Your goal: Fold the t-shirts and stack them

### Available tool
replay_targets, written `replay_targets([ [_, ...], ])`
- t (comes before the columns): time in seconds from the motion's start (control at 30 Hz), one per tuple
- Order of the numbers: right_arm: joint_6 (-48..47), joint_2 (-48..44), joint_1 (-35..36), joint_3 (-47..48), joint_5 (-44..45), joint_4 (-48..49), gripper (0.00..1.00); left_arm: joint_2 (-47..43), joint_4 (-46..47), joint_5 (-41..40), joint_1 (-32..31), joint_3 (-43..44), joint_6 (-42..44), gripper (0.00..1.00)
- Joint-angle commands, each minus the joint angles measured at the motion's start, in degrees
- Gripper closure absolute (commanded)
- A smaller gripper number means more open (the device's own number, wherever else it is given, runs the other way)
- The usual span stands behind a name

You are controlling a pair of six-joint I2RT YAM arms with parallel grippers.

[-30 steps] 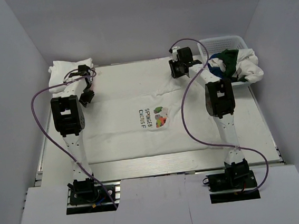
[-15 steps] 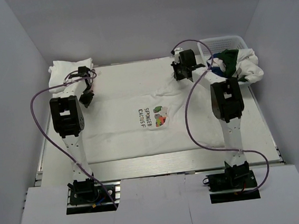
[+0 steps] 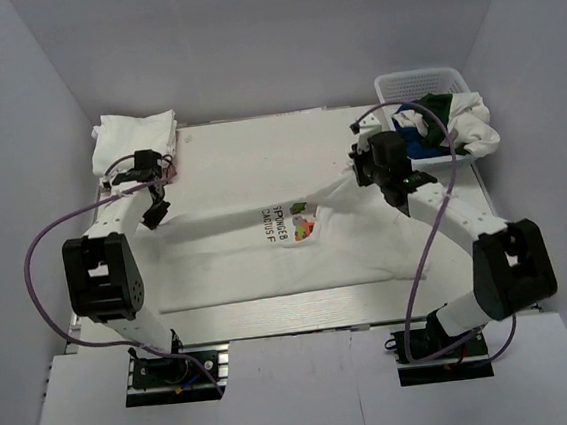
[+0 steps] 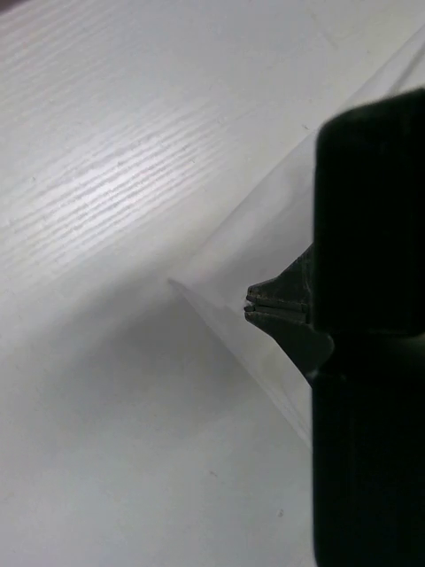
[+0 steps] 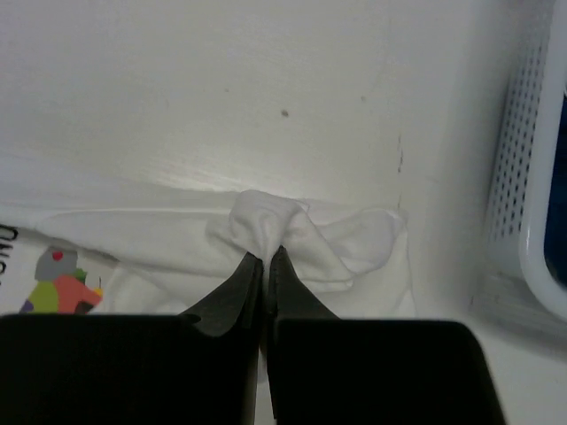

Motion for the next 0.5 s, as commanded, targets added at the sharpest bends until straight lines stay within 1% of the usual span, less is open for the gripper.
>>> replay_targets([
  [0.0, 3.0, -9.72, 0.89, -6.37, 5.37, 0.61, 1.0, -6.11, 3.13, -1.08, -0.08, -4.47, -0.91, 1.0],
  [0.03, 3.46, -11.42, 1.41, -7.6, 5.99, 0.0, 1.0, -8.3, 3.75, -0.56, -0.08, -6.31, -0.91, 1.0],
  [0.07, 3.81, -14.31, 1.85, -10.74, 6.43, -0.53, 1.0, -9.28, 3.76, -0.55, -0.6, -7.19, -0.91, 1.0],
  [0.13, 6.44, -18.45, 2.56, -12.96, 7.31, -2.2, 1.0, -10.69, 4.98, -0.03, -0.61, -9.39, -0.91, 1.0],
  [0.17, 7.06, -21.08, 3.08, -16.1, 7.22, -2.64, 1.0, -11.22, 4.99, -0.03, -0.61, -9.4, -0.91, 1.0],
  [0.23, 8.29, -25.3, 4.05, -19.1, 7.4, -4.13, 1.0, -11.75, 4.99, -0.03, -0.61, -10.1, -0.91, 1.0],
  [0.33, 9.34, -27.86, 5.54, -21.39, 8.19, -8.96, 1.0, -11.75, 4.2, -0.64, -0.61, -10.1, -0.91, 1.0],
  [0.43, 11.36, -28.4, 7.21, -23.85, 8.8, -11.34, 1.0, -11.75, 2.19, -1.78, -0.61, -10.72, -1.44, 1.0],
  [0.47, 11.98, -28.4, 7.48, -24.56, 8.89, -11.78, 0.98, -11.75, 1.48, -2.39, -0.61, -11.41, -3.18, 1.0],
])
